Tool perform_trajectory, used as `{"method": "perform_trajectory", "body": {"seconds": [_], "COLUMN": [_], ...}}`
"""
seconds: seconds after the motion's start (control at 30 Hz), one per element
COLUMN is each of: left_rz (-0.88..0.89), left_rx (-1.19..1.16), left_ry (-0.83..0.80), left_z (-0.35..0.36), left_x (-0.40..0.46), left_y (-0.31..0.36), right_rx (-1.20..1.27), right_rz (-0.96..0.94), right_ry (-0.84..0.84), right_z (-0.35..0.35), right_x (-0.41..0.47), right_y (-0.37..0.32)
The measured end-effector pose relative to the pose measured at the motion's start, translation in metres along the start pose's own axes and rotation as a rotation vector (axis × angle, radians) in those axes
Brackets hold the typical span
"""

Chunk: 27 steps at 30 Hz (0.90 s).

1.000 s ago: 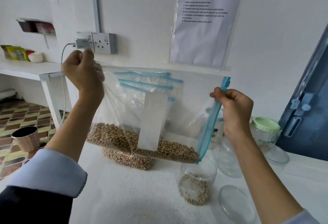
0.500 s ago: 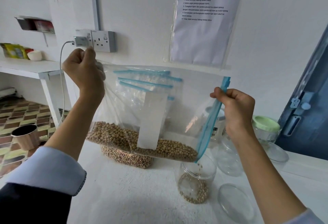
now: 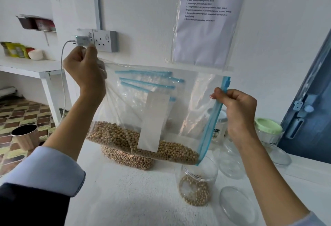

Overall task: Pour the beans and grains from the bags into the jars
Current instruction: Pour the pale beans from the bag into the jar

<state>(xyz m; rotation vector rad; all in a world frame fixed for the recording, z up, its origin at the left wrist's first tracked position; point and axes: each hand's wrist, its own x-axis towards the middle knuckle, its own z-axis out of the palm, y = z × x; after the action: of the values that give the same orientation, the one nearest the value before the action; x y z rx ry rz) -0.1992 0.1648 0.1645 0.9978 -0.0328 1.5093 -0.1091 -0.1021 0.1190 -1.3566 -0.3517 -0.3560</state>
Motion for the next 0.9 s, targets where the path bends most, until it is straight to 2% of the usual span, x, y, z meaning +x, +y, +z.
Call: {"method": "perform_trajectory", "body": {"seconds": [0.5, 0.6, 0.7, 0.8, 0.9], "left_rz": [-0.011, -0.014, -0.036, -0.039, -0.031], "left_rx": [-0.009, -0.004, -0.024, -0.028, -0.018], "left_ry": [-0.012, -0.010, 0.002, 0.008, -0.010], "left_z": [-0.0017, -0.0007, 0.0011, 0.0009, 0.0001], "left_x": [-0.0030, -0.0040, -0.0049, -0.0057, -0.0064], "left_y": [-0.0010, -0.0008, 0.0003, 0.0003, 0.0000], "right_rx": [0.044, 0.004, 0.012, -0.027, 0.003], "right_rz": [-0.003, 0.015, 0.013, 0.032, 0.012], "right_ry": [0.030, -0.045, -0.006, -0.051, -0.008], "right_z": [-0.0020, -0.0017, -0.0054, -0.0054, -0.0052], "right_x": [-0.0001, 0.0005, 0.0031, 0.0032, 0.0025], "right_y": [0.0054, 0.0033, 0.0038, 0.0047, 0.0074]}}
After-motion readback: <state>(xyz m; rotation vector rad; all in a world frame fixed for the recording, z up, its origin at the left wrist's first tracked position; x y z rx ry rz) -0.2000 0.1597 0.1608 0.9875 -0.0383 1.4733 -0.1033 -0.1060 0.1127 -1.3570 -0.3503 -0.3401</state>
